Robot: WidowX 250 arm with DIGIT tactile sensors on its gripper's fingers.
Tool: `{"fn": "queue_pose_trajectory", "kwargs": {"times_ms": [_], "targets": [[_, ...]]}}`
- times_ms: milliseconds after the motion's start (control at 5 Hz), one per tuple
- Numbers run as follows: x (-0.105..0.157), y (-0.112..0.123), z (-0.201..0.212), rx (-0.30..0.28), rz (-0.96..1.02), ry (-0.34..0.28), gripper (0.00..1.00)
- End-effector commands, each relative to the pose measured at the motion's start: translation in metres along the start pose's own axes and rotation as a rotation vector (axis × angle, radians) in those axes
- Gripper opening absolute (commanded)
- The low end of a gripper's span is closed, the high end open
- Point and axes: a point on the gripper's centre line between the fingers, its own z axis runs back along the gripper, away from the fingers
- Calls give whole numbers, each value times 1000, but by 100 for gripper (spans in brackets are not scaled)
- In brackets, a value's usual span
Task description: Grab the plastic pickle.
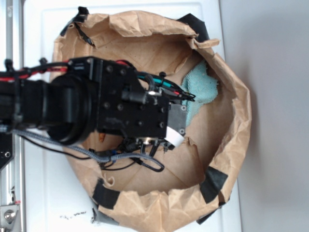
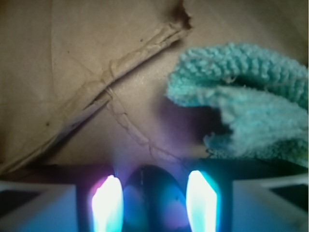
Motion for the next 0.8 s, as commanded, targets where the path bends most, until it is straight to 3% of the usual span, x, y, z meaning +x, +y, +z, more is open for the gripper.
{"fn": "queue_pose_trajectory", "kwargs": {"times_ms": [0, 600], "targets": [[11, 6, 24, 1, -22, -67, 0], [16, -6, 113, -233, -10, -123, 0]]}}
